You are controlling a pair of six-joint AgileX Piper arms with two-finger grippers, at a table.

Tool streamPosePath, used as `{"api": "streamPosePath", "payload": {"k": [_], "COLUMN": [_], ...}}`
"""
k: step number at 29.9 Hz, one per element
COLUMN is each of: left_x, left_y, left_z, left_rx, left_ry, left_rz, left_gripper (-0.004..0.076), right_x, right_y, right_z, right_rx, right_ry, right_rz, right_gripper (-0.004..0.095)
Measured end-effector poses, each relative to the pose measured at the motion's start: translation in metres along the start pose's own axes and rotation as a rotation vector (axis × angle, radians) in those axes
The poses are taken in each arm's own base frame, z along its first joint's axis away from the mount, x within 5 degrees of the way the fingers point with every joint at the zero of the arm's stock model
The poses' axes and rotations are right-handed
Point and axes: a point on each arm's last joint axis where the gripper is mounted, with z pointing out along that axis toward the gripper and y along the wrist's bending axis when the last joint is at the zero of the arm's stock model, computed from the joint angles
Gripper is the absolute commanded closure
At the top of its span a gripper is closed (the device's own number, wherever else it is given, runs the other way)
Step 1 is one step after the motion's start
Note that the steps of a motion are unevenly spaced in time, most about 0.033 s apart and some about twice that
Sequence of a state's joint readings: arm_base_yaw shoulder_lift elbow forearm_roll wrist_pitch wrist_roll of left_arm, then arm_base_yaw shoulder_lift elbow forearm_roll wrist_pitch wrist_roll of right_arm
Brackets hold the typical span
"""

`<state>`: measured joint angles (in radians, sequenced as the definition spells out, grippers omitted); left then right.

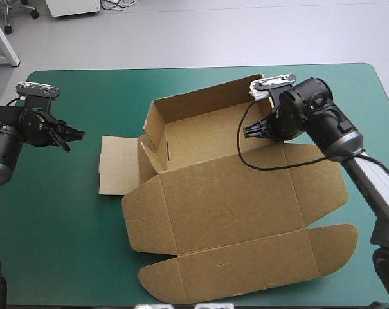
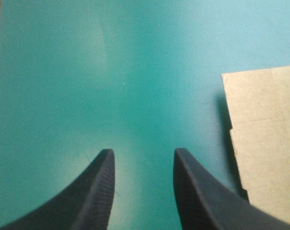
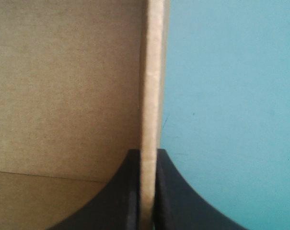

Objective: Fold the box

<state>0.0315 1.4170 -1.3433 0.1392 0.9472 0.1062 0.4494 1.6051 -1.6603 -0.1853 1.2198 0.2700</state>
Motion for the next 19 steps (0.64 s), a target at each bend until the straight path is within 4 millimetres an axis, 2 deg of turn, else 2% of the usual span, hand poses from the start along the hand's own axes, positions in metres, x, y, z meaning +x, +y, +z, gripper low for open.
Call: {"api": "streamPosePath", "payload": {"k": [2, 5, 12, 14, 16, 18, 19], "left_x": [0.0, 0.001, 0.002, 0.003, 0.003, 0.003, 0.003], "left_y": [0.0, 0.0, 0.0, 0.0, 0.0, 0.0, 0.0], "left_z": [-0.002, -0.003, -0.006, -0.006, -0.006, -0.006, -0.006], "left_rx": [-0.001, 0.0, 0.001, 0.001, 0.001, 0.002, 0.002], "left_ry": [-0.004, -0.002, 0.007, 0.012, 0.016, 0.017, 0.018], "left_rz": [-0.001, -0.002, -0.002, -0.002, -0.002, -0.002, -0.002], "left_gripper": [0.0435, 0.0435, 0.0435, 0.0435, 0.0435, 0.0435, 0.0435], "right_x": [-0.001, -0.003, -0.006, -0.006, -0.006, -0.006, -0.006], "right_y": [-0.005, -0.011, -0.008, -0.006, -0.005, -0.005, -0.005], "right_z": [-0.003, 0.004, 0.046, 0.059, 0.07, 0.073, 0.073], "right_rx": [-0.034, -0.085, -0.118, -0.115, -0.109, -0.105, -0.105], "right_ry": [0.018, 0.048, 0.157, 0.186, 0.209, 0.213, 0.213], "right_rz": [0.019, 0.051, 0.077, 0.071, 0.065, 0.062, 0.058], "right_gripper": [0.0927, 0.0927, 0.0912, 0.083, 0.0694, 0.0517, 0.0476]}}
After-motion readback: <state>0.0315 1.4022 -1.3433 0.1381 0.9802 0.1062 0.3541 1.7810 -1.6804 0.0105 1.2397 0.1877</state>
